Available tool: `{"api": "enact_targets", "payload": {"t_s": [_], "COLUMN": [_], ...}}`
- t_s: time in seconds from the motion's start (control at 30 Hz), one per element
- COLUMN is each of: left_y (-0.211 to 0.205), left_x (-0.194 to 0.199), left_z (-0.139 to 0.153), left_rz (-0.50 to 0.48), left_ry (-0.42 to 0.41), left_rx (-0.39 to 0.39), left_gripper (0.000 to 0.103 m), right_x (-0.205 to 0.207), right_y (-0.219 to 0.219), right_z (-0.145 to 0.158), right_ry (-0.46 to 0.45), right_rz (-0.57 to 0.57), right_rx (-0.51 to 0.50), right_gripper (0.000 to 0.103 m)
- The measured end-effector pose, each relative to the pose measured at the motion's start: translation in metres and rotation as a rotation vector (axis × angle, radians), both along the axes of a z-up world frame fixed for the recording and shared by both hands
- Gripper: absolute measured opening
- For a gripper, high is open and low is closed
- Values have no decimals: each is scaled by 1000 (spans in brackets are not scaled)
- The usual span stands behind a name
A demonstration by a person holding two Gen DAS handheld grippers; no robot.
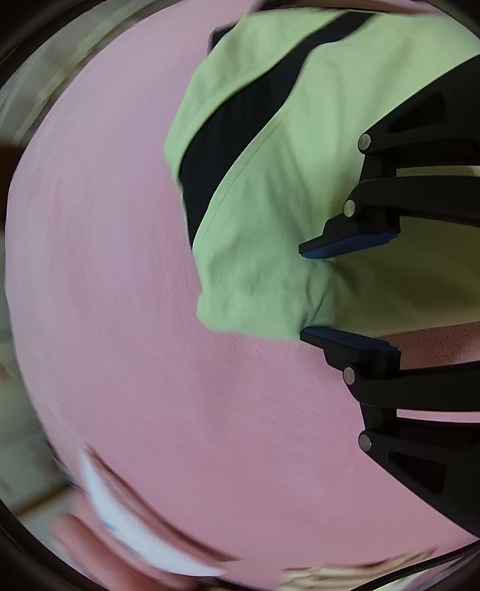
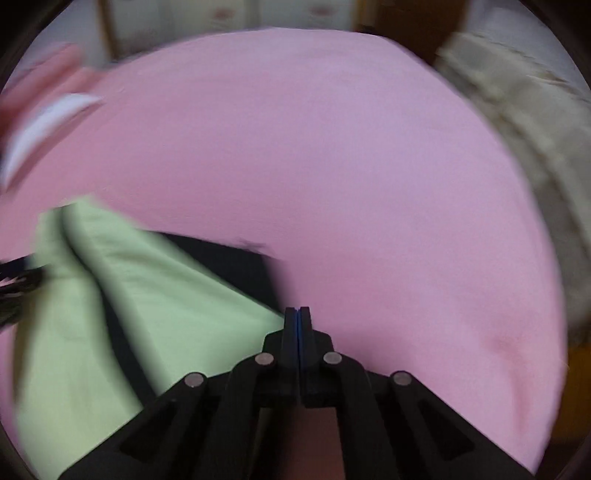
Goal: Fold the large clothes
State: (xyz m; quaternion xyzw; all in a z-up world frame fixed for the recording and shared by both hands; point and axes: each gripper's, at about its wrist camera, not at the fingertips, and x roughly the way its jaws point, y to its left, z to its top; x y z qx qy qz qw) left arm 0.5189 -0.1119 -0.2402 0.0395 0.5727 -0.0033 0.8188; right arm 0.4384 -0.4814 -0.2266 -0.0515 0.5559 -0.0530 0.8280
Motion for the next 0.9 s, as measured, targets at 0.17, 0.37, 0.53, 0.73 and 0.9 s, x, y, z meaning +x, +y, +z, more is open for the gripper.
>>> {"api": "enact_targets", "payload": {"t_s": [0.17, 0.37, 0.53, 0.73, 0.9], "left_y": [28, 34, 44, 74, 76], "left_x": [-13, -46, -63, -78, -115], "left_z": [31, 22, 4, 11, 26], "left_rz": [-2, -27, 28, 103, 63], "left_ry": [20, 118, 109, 120, 216], "left_rx": [-160, -143, -293, -353, -348], "left_gripper": [27, 81, 42, 17, 32], "right_x": [-18, -44, -42, -44, -66], "right_y": [-40, -37, -20, -8, -37], "right_z": [19, 25, 8, 17, 28], "right_ry": [8, 68, 115, 58, 118], "right_rz": [-79, -58, -42, -51, -112], "right_rx": [330, 650, 564, 465, 568], "right_gripper": [4, 79, 21, 1, 4]}}
